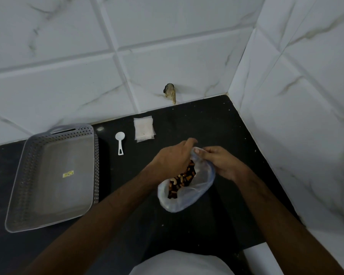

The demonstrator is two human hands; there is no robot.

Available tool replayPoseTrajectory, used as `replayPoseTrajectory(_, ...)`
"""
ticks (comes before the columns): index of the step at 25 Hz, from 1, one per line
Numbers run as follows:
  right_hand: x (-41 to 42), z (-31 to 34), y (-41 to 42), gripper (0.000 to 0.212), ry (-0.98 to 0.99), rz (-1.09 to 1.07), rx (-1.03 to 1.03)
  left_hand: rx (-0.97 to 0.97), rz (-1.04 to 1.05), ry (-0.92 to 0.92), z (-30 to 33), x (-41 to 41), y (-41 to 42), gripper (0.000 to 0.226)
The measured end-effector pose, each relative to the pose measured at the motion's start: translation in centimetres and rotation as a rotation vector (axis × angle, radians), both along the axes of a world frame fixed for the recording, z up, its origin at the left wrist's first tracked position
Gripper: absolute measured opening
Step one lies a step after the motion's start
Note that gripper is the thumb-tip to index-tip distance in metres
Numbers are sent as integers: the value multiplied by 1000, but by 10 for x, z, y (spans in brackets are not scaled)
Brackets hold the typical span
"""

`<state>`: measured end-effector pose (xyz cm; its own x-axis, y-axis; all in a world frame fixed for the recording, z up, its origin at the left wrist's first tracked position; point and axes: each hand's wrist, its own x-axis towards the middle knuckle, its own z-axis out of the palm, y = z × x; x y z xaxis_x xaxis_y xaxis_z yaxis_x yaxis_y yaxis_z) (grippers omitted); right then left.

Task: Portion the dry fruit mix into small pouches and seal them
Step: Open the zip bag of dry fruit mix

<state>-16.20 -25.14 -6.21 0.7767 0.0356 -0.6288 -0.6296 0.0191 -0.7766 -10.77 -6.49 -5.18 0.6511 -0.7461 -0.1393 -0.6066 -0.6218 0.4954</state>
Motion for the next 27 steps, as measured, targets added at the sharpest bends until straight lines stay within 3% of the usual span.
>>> replayPoseTrajectory(2, 5, 2, -4, 31, 50, -3, 52, 35, 16, 25, -2, 3, -7, 27)
replayPoseTrajectory(4, 7, -1, 0, 27, 2, 42, -199, -92, 218, 196, -9, 6, -7, 12)
replayPoseTrajectory(6, 5, -7, 14, 25, -59, 53, -382, -179, 477, 448, -15, 9, -6, 13)
replayPoseTrajectory(9, 9, -5, 27, 32, 142, -141, -221, -116, 537, 634, -20, 11, 1, 20)
replayPoseTrajectory(11, 13, 0, 23, 37, 252, -142, -152, 6, 359, 478, -17, 14, 11, 26)
replayPoseTrajectory(13, 16, 1, 20, 38, 212, -49, -102, 34, 169, 280, -14, 16, 14, 34)
replayPoseTrajectory(17, 25, 8, 18, 36, 84, -3, 11, -22, 78, 184, -12, 22, 2, 28)
replayPoseTrajectory(19, 30, 7, 16, 40, 35, 59, -145, -32, 170, 274, -18, 21, 2, 17)
replayPoseTrajectory(22, 15, -7, 18, 61, 21, 296, -682, -124, 564, 520, -25, 16, 7, 20)
replayPoseTrajectory(24, -5, -17, 24, 74, 86, 356, -795, -191, 749, 586, -28, 14, 9, 24)
replayPoseTrajectory(27, -27, -25, 26, 47, 54, 376, -816, -303, 877, 626, -30, 14, 9, 28)
